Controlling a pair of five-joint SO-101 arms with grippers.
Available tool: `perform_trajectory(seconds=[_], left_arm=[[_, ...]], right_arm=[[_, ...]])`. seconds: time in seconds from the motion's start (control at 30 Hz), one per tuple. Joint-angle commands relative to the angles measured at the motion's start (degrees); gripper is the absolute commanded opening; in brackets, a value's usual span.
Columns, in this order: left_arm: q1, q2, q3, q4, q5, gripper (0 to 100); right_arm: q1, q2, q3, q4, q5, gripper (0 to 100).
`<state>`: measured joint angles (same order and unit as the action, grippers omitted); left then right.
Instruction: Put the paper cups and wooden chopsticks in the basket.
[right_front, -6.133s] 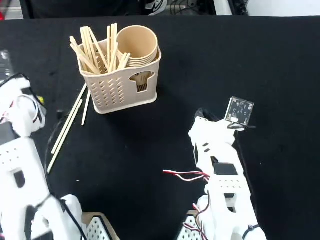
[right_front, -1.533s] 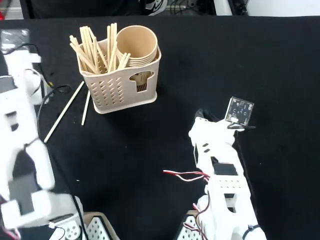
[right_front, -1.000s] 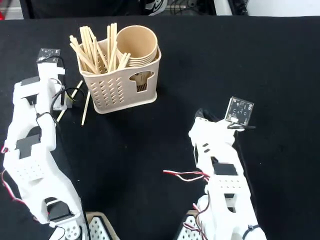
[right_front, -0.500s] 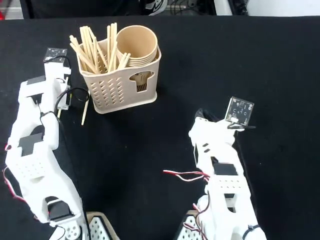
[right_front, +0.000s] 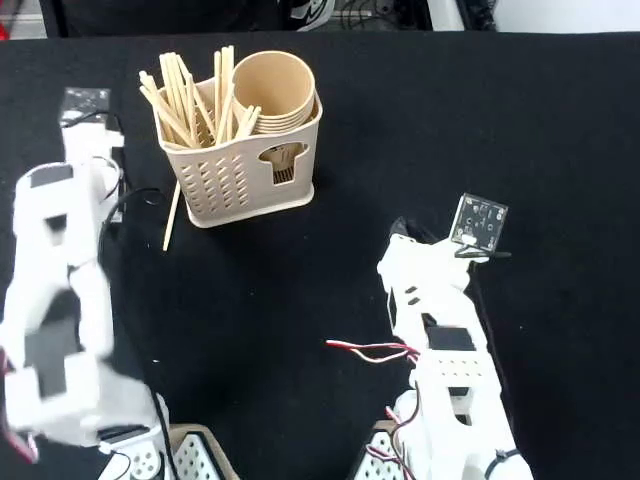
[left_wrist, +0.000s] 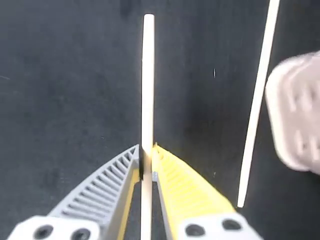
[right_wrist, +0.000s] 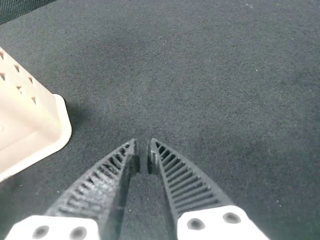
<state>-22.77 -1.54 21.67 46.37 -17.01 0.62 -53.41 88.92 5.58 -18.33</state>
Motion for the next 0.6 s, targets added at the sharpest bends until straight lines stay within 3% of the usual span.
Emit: perform_trajectory(seconds=[0.0, 0.23, 0.37, 0.57], left_arm=[[-0.48, -23.56, 18.59, -14.59, 4.13, 3], [0.57, -52.22, 44.44, -41.32, 7.91, 3], [1.63, -66.02, 52.79, -50.29, 10.37, 3], [1.63, -79.12, 50.59, -55.74, 29.36, 3]], right_arm=[[-0.79, -0.13, -0.22, -1.32, 0.53, 5.2], [-0.79, -0.13, -0.22, -1.32, 0.53, 5.2], [-0.79, -0.13, -0.22, -1.32, 0.53, 5.2], [-0.79, -0.13, -0.22, -1.32, 0.53, 5.2]])
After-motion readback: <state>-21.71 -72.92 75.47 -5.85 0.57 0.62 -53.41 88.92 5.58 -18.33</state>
